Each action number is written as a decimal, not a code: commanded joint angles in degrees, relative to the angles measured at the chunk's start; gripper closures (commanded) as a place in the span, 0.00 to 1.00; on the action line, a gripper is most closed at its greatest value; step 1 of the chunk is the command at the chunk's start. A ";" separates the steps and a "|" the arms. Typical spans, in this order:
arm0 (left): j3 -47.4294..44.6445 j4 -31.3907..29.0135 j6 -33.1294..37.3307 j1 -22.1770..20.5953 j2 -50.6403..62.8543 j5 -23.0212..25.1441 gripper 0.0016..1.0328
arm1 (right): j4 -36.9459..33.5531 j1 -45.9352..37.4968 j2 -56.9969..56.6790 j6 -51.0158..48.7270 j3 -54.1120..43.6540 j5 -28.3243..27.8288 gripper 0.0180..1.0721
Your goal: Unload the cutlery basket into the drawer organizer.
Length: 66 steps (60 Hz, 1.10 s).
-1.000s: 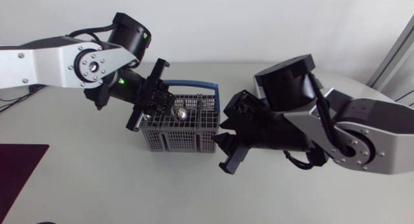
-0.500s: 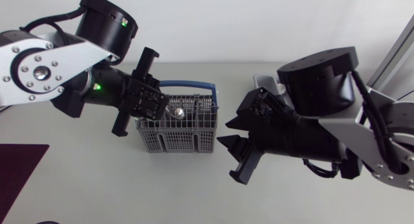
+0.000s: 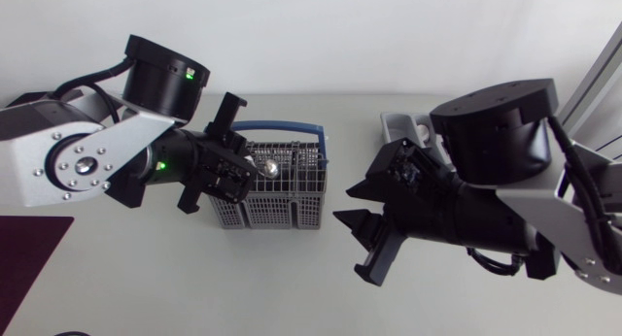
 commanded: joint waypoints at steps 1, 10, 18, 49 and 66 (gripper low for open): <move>-2.89 2.28 4.13 0.36 -0.38 0.04 0.97 | 0.44 0.51 1.52 0.56 -0.71 0.39 0.51; -4.65 5.45 7.38 0.19 -0.38 -0.66 0.97 | 1.58 0.42 3.28 0.38 -0.71 0.31 0.51; -7.55 10.63 12.22 -0.43 -1.17 -1.54 0.97 | 1.84 0.42 3.89 0.21 -0.45 0.13 0.51; -2.46 5.89 10.28 -3.33 -3.02 -4.79 0.97 | 2.02 0.07 5.39 -0.67 0.61 -0.57 0.51; -1.49 4.31 9.49 -3.77 -3.90 -4.79 0.97 | 1.84 -0.72 8.37 -0.67 4.82 -0.92 0.51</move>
